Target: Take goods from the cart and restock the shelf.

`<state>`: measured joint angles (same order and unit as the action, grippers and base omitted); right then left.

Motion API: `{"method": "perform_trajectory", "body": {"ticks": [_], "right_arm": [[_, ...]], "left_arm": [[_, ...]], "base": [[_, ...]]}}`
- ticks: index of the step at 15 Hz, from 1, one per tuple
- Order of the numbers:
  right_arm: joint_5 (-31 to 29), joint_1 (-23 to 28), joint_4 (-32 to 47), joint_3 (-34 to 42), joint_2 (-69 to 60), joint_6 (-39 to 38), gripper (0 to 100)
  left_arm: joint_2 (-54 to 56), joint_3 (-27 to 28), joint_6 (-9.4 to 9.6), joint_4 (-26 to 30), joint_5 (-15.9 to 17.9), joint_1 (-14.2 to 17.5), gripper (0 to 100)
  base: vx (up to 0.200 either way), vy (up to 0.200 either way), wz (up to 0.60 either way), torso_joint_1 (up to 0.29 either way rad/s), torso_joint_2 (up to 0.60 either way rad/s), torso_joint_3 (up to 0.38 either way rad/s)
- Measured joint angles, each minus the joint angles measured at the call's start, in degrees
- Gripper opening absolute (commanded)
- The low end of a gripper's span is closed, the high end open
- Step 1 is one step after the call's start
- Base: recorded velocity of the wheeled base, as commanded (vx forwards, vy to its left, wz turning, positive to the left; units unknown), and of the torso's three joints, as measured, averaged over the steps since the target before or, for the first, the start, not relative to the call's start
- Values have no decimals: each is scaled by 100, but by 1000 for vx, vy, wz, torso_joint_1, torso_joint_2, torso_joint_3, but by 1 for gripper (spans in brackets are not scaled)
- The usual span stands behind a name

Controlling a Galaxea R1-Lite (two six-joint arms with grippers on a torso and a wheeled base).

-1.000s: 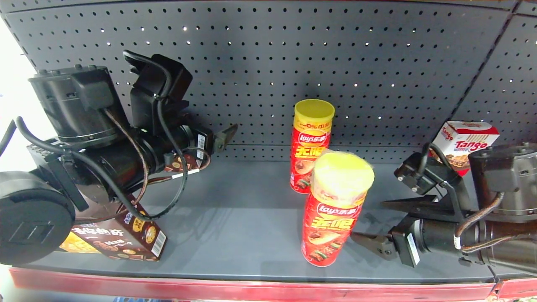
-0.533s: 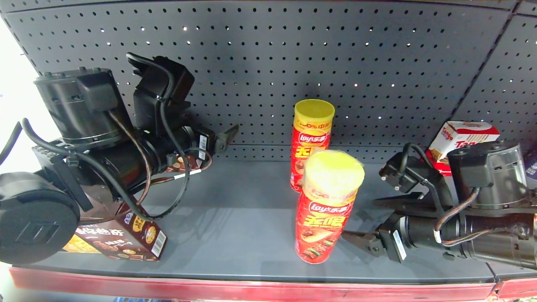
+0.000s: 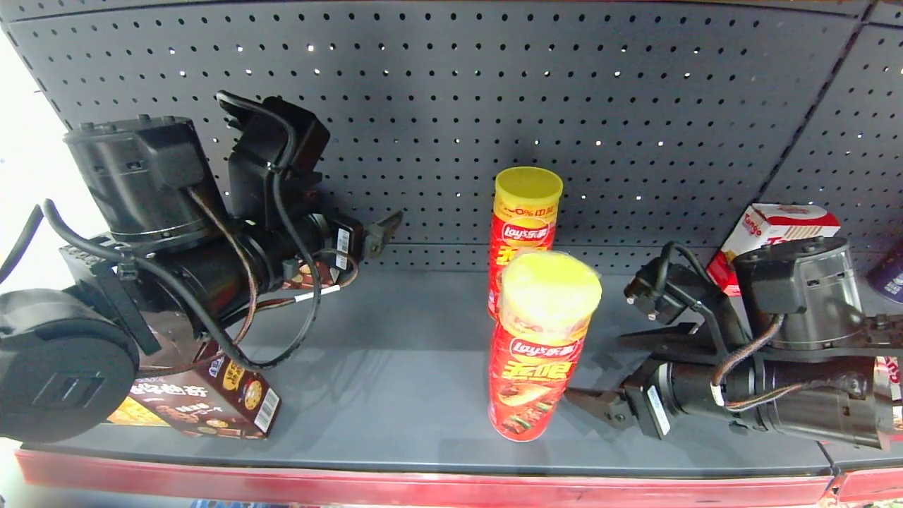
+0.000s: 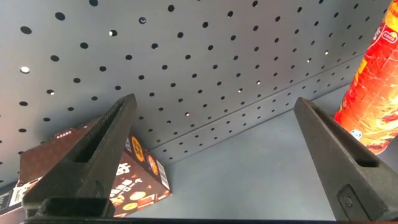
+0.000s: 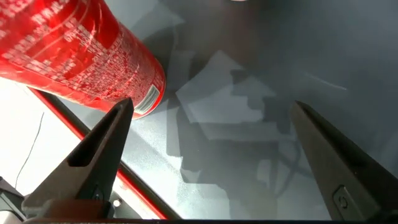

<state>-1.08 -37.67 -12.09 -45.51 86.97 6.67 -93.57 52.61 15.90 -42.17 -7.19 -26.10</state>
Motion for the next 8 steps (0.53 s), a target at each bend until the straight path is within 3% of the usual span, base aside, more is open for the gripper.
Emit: {"method": "perform_trajectory", "body": {"ticks": [8], "right_arm": [[-15,-17,-140,-52,27,-7,100]], "left_arm": [[5,-16,0,-1,0,6,100]], "base": [[0,0,0,0,0,0]]}}
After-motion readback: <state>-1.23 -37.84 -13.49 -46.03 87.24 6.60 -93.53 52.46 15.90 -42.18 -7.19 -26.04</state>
